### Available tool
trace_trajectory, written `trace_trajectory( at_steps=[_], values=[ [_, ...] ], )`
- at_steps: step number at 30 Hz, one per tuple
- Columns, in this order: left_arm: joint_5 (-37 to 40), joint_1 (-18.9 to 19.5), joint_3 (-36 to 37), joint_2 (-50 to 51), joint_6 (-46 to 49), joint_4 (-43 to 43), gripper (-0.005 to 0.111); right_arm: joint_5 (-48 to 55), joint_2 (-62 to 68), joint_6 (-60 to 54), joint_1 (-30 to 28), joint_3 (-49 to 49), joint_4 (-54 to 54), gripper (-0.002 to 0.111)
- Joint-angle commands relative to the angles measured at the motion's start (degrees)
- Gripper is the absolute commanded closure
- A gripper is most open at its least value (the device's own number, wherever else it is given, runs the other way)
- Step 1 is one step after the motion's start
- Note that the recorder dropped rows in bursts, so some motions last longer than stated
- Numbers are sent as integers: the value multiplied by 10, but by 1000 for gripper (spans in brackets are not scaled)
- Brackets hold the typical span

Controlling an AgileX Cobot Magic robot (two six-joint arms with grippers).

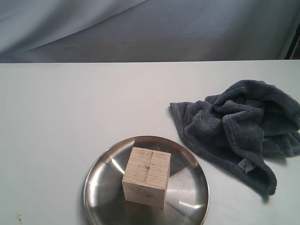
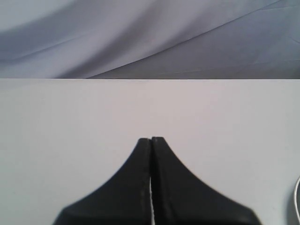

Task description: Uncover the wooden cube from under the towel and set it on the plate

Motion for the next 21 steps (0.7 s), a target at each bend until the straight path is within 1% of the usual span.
trace_trajectory(
  at_steps=[1, 21],
  values=[
    [-5, -3, 0, -2, 0, 1, 107, -1, -2, -1, 1, 2, 2, 108],
    [-5, -3, 0, -2, 0, 1, 107, -1, -2, -1, 1, 2, 2, 108]
  ],
)
